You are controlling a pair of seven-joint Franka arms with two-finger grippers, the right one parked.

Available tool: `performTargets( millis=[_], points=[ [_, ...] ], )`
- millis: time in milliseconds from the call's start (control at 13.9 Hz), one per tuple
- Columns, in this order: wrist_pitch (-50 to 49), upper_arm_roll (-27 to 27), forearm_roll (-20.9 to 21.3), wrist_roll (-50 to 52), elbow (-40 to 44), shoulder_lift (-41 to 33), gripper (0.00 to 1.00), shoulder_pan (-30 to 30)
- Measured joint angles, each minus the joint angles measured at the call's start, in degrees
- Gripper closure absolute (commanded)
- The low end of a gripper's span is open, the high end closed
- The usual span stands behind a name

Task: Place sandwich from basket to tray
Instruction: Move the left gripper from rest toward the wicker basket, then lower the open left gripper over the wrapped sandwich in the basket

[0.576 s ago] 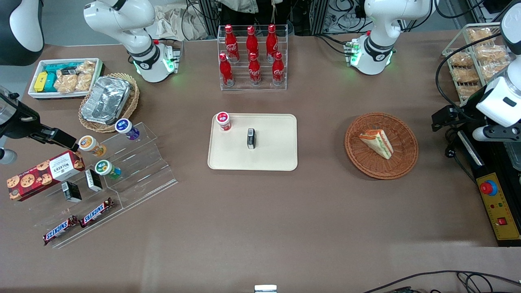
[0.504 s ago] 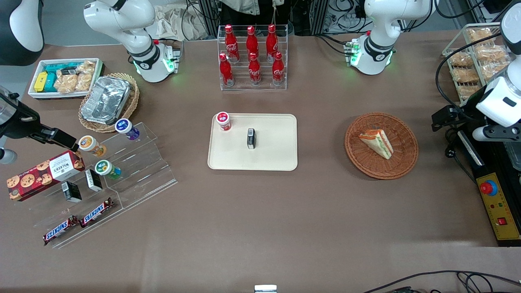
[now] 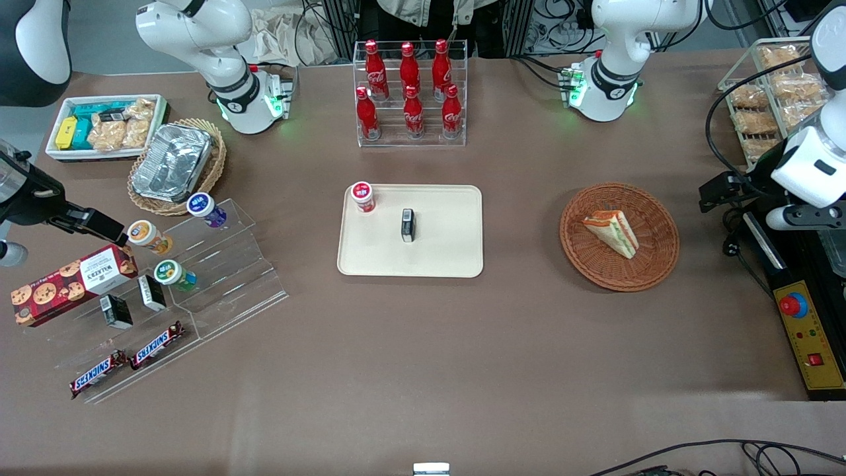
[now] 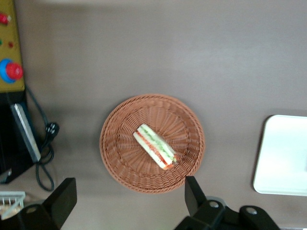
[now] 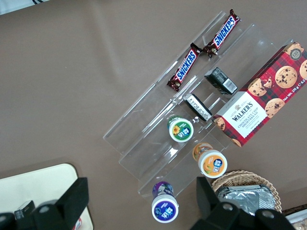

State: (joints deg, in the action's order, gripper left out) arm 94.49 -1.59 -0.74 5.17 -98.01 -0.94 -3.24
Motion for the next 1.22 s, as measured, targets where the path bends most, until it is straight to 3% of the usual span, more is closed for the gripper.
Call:
performTargets(
  millis=[504, 863, 1223],
  points=[
    [0.9, -0.1, 0.7, 0.2, -10.6, -6.3, 0.00, 0.1],
    [6.7, -0.3, 0.7, 0.2, -22.3, -11.7, 0.00, 0.3],
    [7.8, -2.8, 0.6, 8.0, -31.2, -13.2, 0.00, 0.6]
  ],
)
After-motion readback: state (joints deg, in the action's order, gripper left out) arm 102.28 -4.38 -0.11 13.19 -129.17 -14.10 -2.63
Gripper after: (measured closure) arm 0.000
